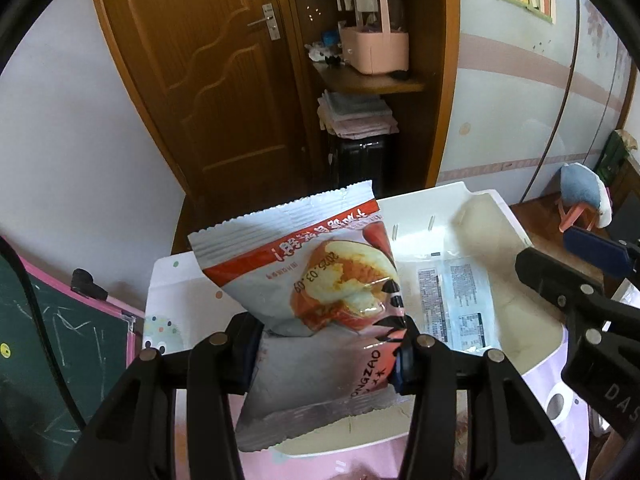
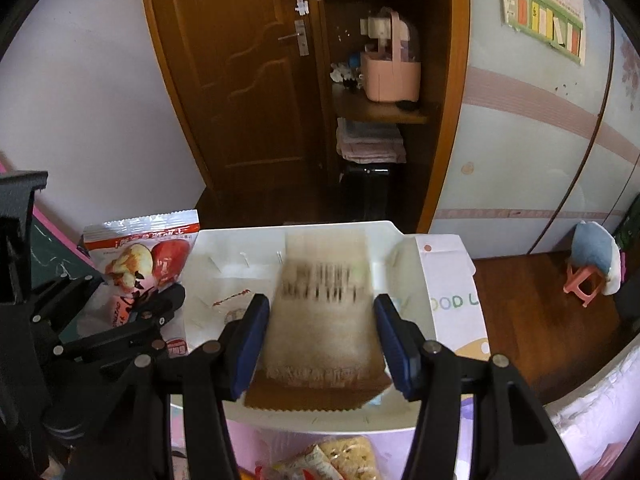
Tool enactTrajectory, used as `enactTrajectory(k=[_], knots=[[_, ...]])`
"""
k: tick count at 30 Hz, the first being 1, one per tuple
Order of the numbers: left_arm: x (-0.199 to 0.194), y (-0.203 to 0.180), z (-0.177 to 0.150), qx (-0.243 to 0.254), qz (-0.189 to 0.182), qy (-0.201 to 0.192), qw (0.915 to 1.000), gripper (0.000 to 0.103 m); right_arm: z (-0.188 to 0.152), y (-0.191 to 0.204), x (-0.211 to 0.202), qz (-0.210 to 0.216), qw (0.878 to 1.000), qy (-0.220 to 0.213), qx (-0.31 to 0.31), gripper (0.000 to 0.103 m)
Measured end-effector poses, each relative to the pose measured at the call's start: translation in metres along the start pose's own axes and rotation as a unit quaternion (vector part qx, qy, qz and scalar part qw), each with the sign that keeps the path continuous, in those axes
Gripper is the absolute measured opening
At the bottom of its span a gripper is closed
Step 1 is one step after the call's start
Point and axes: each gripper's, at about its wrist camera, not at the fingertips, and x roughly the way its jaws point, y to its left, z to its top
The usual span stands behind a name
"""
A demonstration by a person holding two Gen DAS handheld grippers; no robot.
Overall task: Organize snacks
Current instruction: 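Lift both bags over the white basket and release them inside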
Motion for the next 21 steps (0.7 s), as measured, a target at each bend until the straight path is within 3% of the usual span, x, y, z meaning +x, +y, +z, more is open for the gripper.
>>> enactTrajectory(k=[6,8,10,21], knots=[[0.033,-0.005,0.001,-0.007,0.006,0.016,0.9998,0.049,0.005,0.005,0.023,-0.006,1.000,0.009,-0.006,0.051],[0.045,-0.007,0.000,-0.004,0.000,0.029,0.9996,0.056,0.007,0.004,0.030,-0.006,1.000,0.014,-0.003,0.051],[0.056,-0.009,-0.003,0.002,-0.006,0.043,0.9991,0.097,0.006,0.003,0.035,-0.006,1.000,0.019,0.000,0.051],[0.067,-0.011,-0.014,0.015,-0.013,0.041,0.9989,0.099,-0.004,-0.015,0.053,0.003,0.999,0.051,0.018,0.051]])
